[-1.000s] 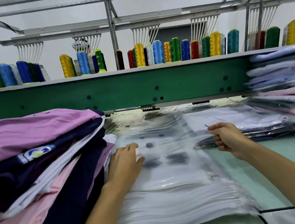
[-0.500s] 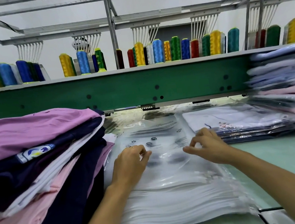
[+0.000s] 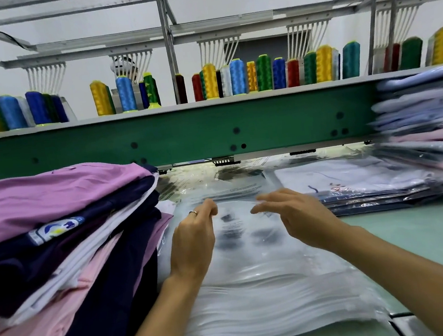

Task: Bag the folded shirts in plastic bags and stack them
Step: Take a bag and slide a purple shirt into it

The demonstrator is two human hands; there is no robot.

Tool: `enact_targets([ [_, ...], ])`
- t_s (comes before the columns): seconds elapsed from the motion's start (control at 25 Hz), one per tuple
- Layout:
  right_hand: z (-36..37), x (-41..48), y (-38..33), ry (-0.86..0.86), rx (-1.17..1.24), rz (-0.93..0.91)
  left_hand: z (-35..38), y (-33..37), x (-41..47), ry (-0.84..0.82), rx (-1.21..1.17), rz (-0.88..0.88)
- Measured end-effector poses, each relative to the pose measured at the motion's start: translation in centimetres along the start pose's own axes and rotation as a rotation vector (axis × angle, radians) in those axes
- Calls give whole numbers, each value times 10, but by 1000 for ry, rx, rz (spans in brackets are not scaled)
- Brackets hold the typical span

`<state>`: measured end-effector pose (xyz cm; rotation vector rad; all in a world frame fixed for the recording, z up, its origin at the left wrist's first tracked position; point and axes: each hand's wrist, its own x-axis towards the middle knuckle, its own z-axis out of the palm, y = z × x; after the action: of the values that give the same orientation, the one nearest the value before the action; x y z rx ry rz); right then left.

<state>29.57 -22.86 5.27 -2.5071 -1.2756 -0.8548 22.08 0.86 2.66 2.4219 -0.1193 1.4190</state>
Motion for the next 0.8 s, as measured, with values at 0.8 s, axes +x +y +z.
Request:
enact_targets([
  [0.8, 1, -6, 29, 161, 187, 151, -10, 2, 5, 76, 219, -175],
])
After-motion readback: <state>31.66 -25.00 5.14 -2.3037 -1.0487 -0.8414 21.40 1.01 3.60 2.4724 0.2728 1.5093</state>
